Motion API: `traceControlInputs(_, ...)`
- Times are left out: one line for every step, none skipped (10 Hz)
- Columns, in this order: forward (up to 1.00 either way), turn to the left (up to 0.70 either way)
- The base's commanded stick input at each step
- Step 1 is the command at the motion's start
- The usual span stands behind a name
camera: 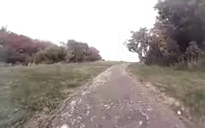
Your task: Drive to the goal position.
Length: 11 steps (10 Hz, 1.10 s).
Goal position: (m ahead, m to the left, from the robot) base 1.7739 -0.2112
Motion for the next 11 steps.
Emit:
traceControlInputs(0.70,0.00)
traceControlInputs(0.70,0.00)
traceControlInputs(0.70,0.00)
traceControlInputs(0.70,0.00)
traceControlInputs(0.70,0.00)
traceControlInputs(0.70,0.00)
traceControlInputs(0.70,0.00)
traceControlInputs(0.70,0.00)
traceControlInputs(0.70,0.00)
traceControlInputs(0.70,0.00)
traceControlInputs(0.70,0.00)
